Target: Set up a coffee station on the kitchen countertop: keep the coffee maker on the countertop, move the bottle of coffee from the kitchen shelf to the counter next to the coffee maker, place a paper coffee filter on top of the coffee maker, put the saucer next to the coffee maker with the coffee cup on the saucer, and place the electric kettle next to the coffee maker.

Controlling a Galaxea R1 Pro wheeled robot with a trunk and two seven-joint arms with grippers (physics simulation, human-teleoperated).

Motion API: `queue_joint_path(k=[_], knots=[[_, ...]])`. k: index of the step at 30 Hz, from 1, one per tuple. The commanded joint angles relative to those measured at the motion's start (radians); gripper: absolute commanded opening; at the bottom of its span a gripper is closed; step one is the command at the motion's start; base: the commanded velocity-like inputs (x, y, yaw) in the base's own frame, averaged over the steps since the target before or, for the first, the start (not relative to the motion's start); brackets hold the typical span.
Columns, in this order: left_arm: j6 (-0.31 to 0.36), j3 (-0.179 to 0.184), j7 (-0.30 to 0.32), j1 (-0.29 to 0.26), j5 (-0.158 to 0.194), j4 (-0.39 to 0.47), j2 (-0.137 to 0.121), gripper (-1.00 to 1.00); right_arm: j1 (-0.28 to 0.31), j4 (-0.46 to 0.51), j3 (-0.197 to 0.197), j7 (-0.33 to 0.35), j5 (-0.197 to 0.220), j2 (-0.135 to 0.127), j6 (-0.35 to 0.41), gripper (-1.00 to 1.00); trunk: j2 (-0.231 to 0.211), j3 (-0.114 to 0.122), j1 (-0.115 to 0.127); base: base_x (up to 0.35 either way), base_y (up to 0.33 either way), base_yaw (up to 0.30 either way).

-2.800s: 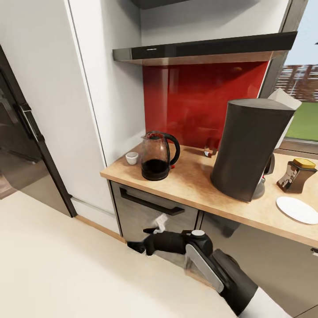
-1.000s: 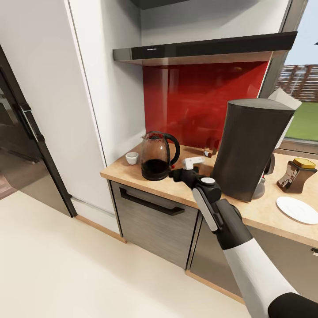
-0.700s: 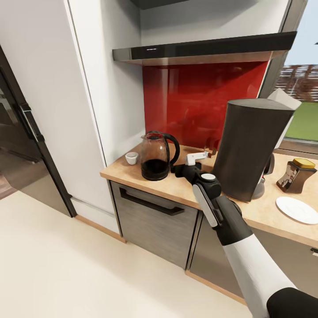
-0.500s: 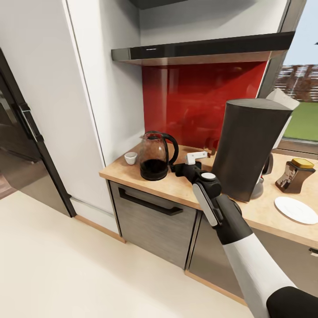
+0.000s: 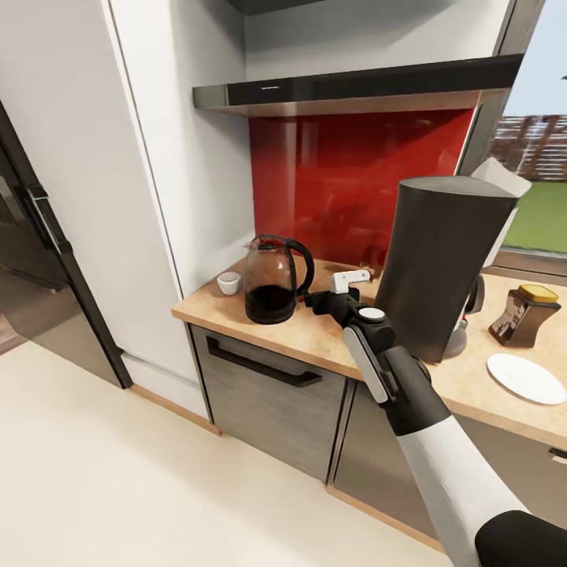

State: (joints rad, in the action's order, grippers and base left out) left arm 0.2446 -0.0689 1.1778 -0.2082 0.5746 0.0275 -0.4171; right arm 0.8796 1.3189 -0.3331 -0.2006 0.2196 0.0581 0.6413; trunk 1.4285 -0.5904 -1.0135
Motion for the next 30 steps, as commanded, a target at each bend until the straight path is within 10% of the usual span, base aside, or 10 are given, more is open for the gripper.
queue_joint_path(k=[1, 30], knots=[[0.011, -0.007, 0.003, 0.0, -0.004, 0.0, 0.0, 1.0, 0.001, 0.001, -0.002, -0.009, 0.01, 0.0, 0.003, 1.0, 0.001, -0.001, 0.0, 0.01, -0.014, 0.0], [0.01, -0.007, 0.004, 0.0, -0.004, 0.001, 0.0, 1.0, 0.033, -0.027, -0.001, -0.013, 0.01, -0.003, 0.002, 1.0, 0.001, -0.001, 0.0, 0.068, 0.001, 0.0]])
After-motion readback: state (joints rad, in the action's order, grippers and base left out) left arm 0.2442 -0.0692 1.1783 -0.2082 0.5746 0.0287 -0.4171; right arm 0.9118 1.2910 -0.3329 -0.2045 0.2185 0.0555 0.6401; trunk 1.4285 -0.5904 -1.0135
